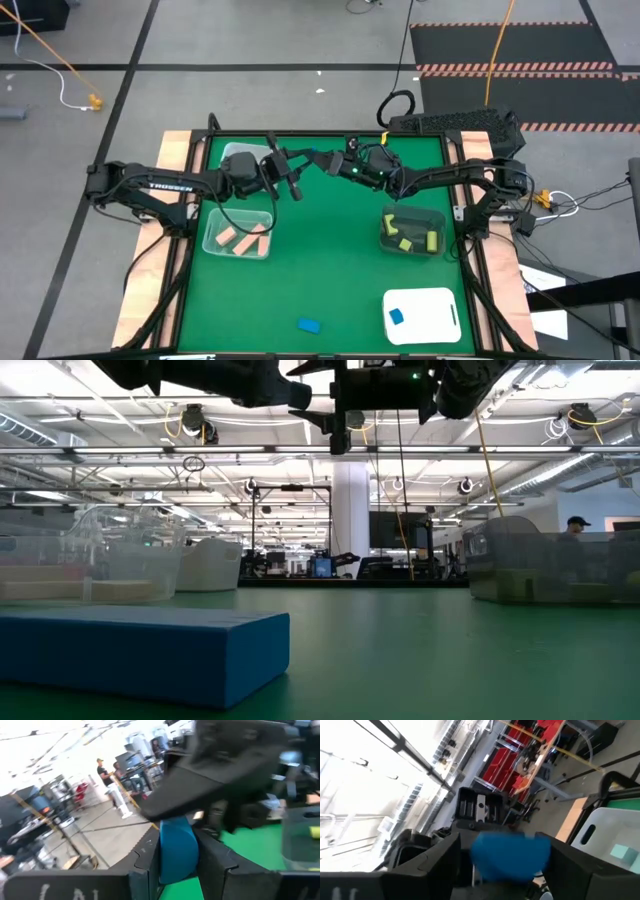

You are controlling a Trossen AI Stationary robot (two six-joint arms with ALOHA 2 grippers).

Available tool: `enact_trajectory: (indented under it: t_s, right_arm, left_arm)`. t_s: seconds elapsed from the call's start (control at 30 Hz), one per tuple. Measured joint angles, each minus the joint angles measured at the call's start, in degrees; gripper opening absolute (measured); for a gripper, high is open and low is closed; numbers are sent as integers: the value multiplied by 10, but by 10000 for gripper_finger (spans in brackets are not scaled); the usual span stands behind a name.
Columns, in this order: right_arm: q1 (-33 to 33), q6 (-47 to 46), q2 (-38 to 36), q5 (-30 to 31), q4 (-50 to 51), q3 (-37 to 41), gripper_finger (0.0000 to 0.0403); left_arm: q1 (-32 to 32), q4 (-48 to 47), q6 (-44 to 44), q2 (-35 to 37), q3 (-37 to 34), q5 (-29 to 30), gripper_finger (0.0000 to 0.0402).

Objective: Sort & place blocks by color
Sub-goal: Put the left blue block into the white bin

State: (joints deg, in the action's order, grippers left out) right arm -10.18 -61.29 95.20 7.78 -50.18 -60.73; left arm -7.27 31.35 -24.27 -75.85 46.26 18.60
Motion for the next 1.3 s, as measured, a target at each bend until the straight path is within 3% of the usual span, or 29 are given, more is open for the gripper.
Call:
enact_trajectory:
  t_s: [0.13,0.5,0.73,1.13,1.3]
  right_arm:
    - [-12,-18,0,-49,-4,0,246]
    - [-15,-25,0,-110,-4,0,222]
    - [-16,-23,0,-126,-17,0,207]
    - [-68,-74,0,-342,-10,0,203]
    - [-71,-80,0,-365,2,0,203]
  left_arm:
    - [1,-4,-29,-1,0,-40,97]
    - [-22,33,-56,-1,0,-44,97]
    - [-24,30,-39,0,0,-120,97]
    - [-18,-1,34,0,0,-161,97]
    - [-16,-6,19,0,0,-162,97]
